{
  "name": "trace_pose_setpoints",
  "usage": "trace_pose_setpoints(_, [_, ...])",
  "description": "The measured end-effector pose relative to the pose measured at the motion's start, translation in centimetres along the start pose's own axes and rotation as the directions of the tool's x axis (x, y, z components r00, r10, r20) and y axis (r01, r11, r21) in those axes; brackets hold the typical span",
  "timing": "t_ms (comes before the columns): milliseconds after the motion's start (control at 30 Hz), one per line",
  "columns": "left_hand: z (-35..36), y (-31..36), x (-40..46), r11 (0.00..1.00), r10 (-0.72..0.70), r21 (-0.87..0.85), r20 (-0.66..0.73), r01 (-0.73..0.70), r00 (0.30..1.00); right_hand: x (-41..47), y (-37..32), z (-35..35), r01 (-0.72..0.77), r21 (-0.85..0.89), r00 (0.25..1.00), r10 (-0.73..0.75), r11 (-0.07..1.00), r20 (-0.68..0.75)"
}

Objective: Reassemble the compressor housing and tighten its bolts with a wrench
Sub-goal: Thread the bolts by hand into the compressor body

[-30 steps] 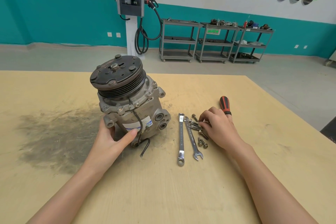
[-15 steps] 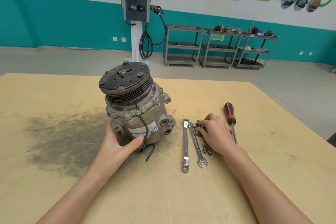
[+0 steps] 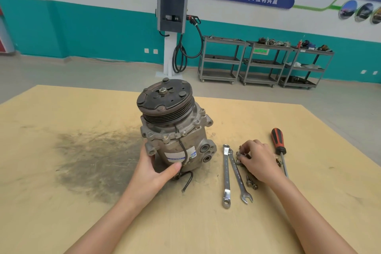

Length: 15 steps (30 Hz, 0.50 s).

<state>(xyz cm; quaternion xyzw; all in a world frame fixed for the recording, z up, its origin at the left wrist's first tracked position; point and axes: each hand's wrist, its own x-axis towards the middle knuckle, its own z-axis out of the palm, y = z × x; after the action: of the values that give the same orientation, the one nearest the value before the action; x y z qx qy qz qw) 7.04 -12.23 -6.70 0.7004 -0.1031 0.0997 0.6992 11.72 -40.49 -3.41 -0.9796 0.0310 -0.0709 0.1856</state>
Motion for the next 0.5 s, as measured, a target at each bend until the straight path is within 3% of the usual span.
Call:
trace_pose_setpoints(100, [0.0,0.1,-0.1,1.0,-0.007,0.007,-0.005,0.007,1.0,-0.5,-0.6,-0.5,0.048,-0.008,0.996,-0.049,0.999,-0.079])
trace_pose_setpoints(233, [-0.1,0.3,0.0,1.0,-0.014,0.002,0.001,0.014,1.0,-1.1,-3.0,-3.0,0.172,0.314,0.963,-0.092,0.934,-0.252])
trace_pose_setpoints(367, [-0.1,0.3,-0.1,1.0,-0.016,0.009,0.001,0.016,1.0,-1.4,-7.0,-5.9,0.272,0.671,0.958,-0.131,0.69,-0.254])
trace_pose_setpoints(500, [-0.1,0.4,-0.1,1.0,-0.019,0.022,-0.004,0.019,1.0,-1.0,-10.6,-7.1,0.333,0.749,0.942,-0.228,0.572,-0.245])
